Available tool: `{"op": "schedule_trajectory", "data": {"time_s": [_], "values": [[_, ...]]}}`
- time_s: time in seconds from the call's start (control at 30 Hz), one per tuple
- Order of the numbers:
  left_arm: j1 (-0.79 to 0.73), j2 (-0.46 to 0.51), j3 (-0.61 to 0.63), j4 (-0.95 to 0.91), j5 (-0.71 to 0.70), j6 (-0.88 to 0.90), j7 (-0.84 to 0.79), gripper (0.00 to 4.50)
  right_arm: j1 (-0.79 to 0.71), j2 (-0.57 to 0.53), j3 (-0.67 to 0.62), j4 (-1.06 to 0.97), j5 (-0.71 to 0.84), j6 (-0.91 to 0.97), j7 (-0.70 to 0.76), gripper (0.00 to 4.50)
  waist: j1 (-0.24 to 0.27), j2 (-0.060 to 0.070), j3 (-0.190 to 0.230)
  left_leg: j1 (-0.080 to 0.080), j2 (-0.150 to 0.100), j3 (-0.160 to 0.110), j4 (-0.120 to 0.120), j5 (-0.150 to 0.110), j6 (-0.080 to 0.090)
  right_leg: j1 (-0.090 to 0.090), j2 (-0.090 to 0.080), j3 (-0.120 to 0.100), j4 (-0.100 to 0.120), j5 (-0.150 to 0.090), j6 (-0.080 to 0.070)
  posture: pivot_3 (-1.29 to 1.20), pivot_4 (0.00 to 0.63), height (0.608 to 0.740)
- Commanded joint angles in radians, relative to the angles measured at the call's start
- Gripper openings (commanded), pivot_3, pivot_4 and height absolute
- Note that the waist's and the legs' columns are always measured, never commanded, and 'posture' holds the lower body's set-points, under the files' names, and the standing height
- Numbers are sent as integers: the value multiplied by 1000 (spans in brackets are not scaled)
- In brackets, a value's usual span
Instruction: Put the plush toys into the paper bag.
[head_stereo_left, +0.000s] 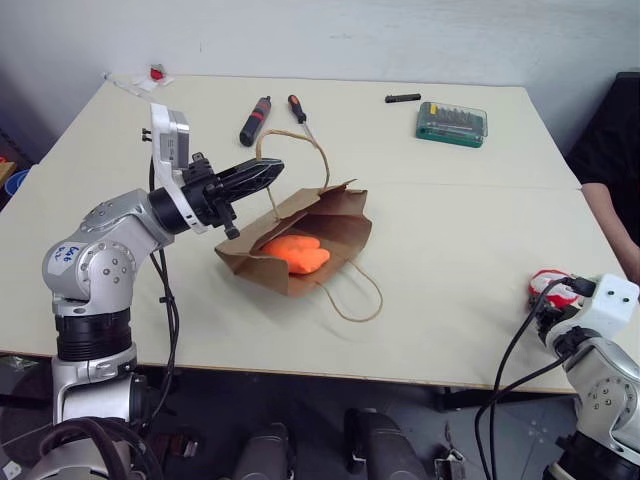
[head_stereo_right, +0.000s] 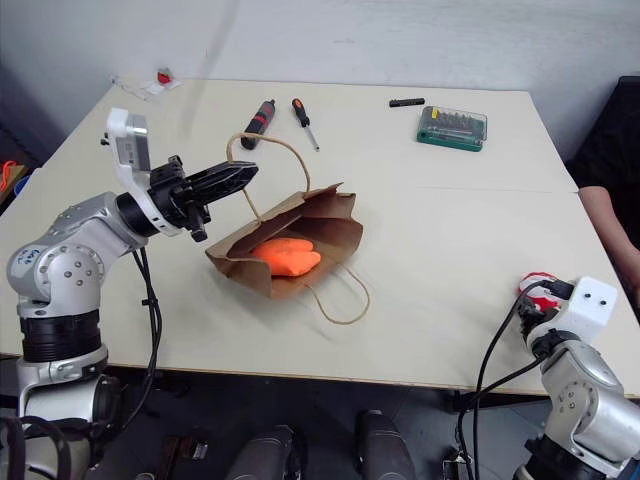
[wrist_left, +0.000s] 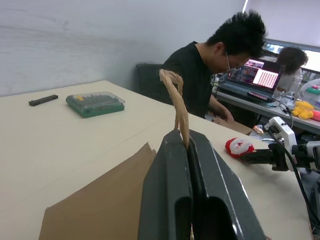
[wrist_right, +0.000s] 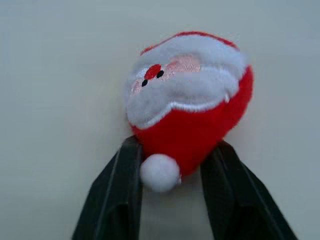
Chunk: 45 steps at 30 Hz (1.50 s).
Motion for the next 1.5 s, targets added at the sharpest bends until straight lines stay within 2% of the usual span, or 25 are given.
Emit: {"op": "schedule_trajectory", "data": {"time_s": [0.03, 0.07, 0.2, 0.37, 0.5, 0.57, 0.67, 0.83, 0.93, 1.03, 1.2, 1.3, 1.43, 1.5], "values": [[12, 23, 18, -3, -1, -27, -20, 0, 67, -105, 86, -31, -21, -92, 80, 243, 0, 0, 0, 0, 0, 0, 0, 0, 0, 0, 0, 0, 0, 0, 0, 0, 150, 740], [12, 26, 18, 0, 0, -29, -22, 0, 84, -134, 112, -29, -28, -117, 100, 29, 0, 0, 0, 0, 0, 0, 0, 0, 0, 0, 0, 0, 0, 0, 0, 0, 150, 740], [-1, 43, 28, 28, 2, -35, -27, 0, 75, -198, 167, -71, 24, -163, 176, 29, -6, 0, 0, 1, 0, 1, 0, 0, 0, 0, 0, 1, -1, 0, 0, 0, 150, 740], [-26, 60, 30, 59, -1, -41, -33, 0, -13, -258, 250, -167, 165, -124, 293, 29, -17, 0, 0, 1, 0, 1, 0, 0, 0, 0, 0, 1, -1, 0, 0, 0, 150, 740], [-49, 69, 15, 99, 16, -56, -47, 0, -41, -375, 429, -280, 288, -43, 444, 29, -17, 0, 0, 0, 1, -2, 0, 0, 0, 0, 1, -1, -1, 0, 0, 0, 150, 740], [-50, 74, -9, 103, 32, -70, -71, 0, -115, -351, 501, -281, 338, -12, 436, 29, -21, -1, 1, -1, 1, -2, 0, 0, 0, 0, 0, -2, -2, 0, 0, 0, 150, 740], [-69, 67, -18, 103, 30, -69, -79, 0, -222, -312, 656, -215, 260, -29, 384, 29, -23, -1, 1, -1, 0, -2, 1, 0, 0, 0, -1, -1, -2, 0, 0, 0, 150, 740], [-85, 55, -27, 106, 32, -69, -79, 0, -402, -245, 867, -80, 173, -109, 415, 29, -22, -1, 1, -2, 0, -3, 1, 0, 0, 0, -1, -2, -5, 0, 0, 0, 150, 740], [-87, 48, -50, 93, 43, -72, -89, 0, -551, -202, 1034, 100, 2, -174, 378, 29, -24, -1, 1, -2, 0, -2, 1, 0, 0, -1, -1, -2, -4, 0, 0, 0, 150, 740], [-100, 43, -40, 75, 18, -47, -79, 0, -634, -125, 1065, 298, -77, -227, 336, 29, -24, -1, 1, -2, 0, -2, 1, 0, 0, -1, -1, -3, -2, 0, 0, 0, 150, 740], [-84, 63, -26, 60, 15, -36, -89, 0, -712, -29, 1048, 471, -126, -274, 329, 29, -25, -1, 1, -4, 0, -2, 1, 0, 0, -1, -1, -3, -2, 0, 0, 0, 150, 740], [-79, 53, -21, 70, 22, -45, -76, 0, -719, -9, 1038, 474, -123, -260, 351, 791, -25, -1, 1, -4, 0, -3, 1, 0, 0, -2, -1, -3, -2, 0, 0, 0, 150, 740], [-83, 40, -8, 75, 17, -48, -54, 0, -709, -3, 1008, 430, -111, -238, 361, 2298, -25, -1, 1, -4, 0, -3, 1, 0, 0, -2, -1, -3, -2, 0, 0, 0, 150, 740], [-91, 41, -7, 97, 25, -54, -52, 0, -687, -11, 963, 326, -51, -220, 397, 2936, -25, -1, 1, -4, 0, -3, 1, 0, 0, -2, -1, -3, -2, 0, 0, 0, 150, 740]]}}
